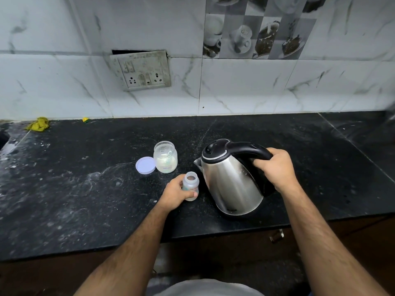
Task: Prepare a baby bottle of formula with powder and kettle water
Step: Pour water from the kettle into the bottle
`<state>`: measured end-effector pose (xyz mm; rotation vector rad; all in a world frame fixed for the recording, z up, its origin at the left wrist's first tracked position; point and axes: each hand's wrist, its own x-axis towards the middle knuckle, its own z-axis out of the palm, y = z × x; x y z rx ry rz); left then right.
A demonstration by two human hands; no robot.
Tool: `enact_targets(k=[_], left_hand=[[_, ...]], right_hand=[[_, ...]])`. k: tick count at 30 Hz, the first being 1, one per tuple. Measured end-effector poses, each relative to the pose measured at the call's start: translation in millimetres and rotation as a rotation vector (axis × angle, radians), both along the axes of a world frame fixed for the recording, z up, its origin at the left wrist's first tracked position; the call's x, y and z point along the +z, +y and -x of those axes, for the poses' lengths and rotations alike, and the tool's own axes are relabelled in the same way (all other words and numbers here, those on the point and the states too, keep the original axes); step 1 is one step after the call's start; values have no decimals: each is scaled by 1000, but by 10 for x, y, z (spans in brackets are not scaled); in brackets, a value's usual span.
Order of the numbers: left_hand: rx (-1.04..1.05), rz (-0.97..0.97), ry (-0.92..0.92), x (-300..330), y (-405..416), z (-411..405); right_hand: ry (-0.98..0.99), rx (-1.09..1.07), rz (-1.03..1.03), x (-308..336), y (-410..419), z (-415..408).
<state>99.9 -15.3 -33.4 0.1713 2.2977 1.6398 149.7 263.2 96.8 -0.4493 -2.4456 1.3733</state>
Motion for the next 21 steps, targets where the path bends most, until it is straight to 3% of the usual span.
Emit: enact_targets(k=[8,21], left_hand=[[63,-54,-5,-63,32,-22],[135,-46,-10,-128,233,206]], right_hand=[[165,-66,357,-115,15,-4],[207,-50,618,72,275,780]])
